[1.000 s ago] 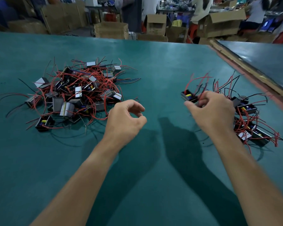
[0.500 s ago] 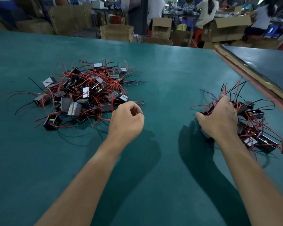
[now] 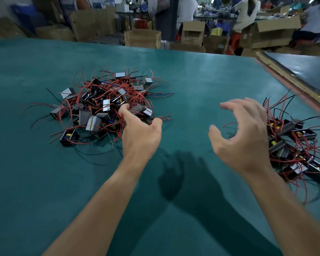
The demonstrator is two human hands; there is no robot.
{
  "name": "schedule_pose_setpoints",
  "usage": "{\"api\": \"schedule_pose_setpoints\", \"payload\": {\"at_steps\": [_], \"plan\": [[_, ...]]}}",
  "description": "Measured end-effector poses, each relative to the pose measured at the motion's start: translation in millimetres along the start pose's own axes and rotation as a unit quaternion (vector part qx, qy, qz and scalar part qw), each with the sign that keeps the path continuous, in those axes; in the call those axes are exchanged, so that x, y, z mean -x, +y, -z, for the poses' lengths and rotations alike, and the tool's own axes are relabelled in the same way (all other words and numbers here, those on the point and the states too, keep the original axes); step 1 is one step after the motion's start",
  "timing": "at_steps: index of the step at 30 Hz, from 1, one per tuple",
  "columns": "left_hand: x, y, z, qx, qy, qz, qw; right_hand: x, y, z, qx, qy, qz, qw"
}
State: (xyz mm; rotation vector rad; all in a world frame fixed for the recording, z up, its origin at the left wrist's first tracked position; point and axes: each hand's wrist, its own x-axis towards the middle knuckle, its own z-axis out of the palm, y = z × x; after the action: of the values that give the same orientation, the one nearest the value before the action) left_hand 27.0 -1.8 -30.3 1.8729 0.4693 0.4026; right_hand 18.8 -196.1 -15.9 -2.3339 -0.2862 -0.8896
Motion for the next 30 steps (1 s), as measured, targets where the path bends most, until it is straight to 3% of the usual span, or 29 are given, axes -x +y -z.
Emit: {"api": "schedule_pose_setpoints", "payload": {"at_steps": [2,5,8,10,12,14,17,21,25,27,30], "plan": [[-2.2,0.6,1.5,0.035,0.008,-0.002,0.999,2.0,-5.7,-1.0,-0.009,-0.011,0.025,1.0],[6.2,1.4,-1.3,-0.011,0.035,-0.14,0.989,8.8,-12.8,-6.2,-0.029,-0.047,0.043,0.998],[15.8,4.5,-2.5,-0.047,0.118,-0.284,0.95,12.9,-14.0,-9.1,-0.045,-0.098,0.039,0.993],[14.4,3.7,-1.0,-0.109,0.202,-0.337,0.913,14.1,-13.0,-9.7,-0.044,-0.14,0.029,0.989],[6.8,-0.1,3.4,-0.202,0.209,-0.294,0.911,15.0,-10.7,-11.6,-0.038,-0.169,0.019,0.985],[2.5,-3.8,5.3,-0.282,0.165,-0.21,0.921,16.2,-8.5,-13.1,-0.031,-0.189,0.009,0.981],[2.4,-8.4,5.7,-0.34,0.13,-0.196,0.911,16.9,-9.6,-14.1,-0.033,-0.204,0.006,0.978],[0.2,-3.6,8.6,-0.272,0.124,-0.209,0.931,16.9,-9.1,-14.1,-0.031,-0.21,0.006,0.977],[1.2,4.7,15.0,-0.169,0.213,-0.275,0.922,17.6,-8.1,-15.0,-0.034,-0.213,0.0,0.976],[-2.7,3.7,17.1,-0.224,0.211,-0.227,0.924,17.9,-8.1,-16.0,-0.034,-0.221,0.002,0.975],[-5.5,-3.6,13.6,-0.343,0.112,-0.144,0.921,19.1,-8.5,-17.3,-0.035,-0.229,0.002,0.973]]}}
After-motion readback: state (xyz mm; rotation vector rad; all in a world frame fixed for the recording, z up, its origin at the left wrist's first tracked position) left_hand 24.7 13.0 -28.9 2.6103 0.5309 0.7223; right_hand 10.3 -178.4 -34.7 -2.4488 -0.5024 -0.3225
